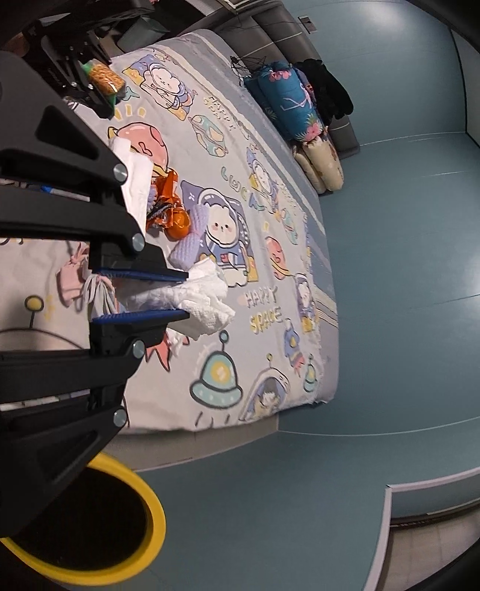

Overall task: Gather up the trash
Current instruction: 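Carry snack bag and tissue over the yellow bin and open both tools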

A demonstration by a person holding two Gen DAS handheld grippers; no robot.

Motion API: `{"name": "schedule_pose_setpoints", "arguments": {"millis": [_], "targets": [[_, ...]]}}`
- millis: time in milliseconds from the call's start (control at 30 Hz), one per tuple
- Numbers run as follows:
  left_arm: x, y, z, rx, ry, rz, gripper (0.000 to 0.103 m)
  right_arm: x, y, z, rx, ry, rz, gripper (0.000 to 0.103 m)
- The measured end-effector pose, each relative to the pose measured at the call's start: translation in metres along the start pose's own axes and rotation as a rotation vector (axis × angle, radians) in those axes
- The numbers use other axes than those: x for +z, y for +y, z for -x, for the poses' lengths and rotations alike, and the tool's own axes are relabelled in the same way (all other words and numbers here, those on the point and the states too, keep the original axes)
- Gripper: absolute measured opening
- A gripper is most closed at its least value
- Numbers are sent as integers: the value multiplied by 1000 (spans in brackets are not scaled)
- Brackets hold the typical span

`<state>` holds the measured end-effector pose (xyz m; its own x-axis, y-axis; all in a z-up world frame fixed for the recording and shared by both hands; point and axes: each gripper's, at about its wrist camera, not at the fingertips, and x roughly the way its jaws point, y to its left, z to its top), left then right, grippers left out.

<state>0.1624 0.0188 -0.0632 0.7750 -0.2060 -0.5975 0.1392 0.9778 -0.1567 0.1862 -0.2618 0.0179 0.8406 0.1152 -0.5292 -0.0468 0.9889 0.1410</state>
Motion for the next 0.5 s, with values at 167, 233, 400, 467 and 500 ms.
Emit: {"name": "schedule_pose_setpoints", "arguments": {"millis": [167, 233, 400, 467, 500], "targets": [[18, -34, 8, -42, -39, -56, 39, 7, -17, 24, -29, -38, -9, 14], [26, -47, 11, -60, -51, -67, 40, 10, -26, 33, -40, -49, -17, 14], [41, -74, 14, -97, -75, -81, 40, 14, -46, 52, -79, -80, -13, 14], [48, -88, 14, -116, -80, -90, 40, 15, -56, 60, -93, -91, -19, 14], [51, -94, 14, -123, -85, -94, 40, 16, -60, 64, -101, -97, -21, 14]]}}
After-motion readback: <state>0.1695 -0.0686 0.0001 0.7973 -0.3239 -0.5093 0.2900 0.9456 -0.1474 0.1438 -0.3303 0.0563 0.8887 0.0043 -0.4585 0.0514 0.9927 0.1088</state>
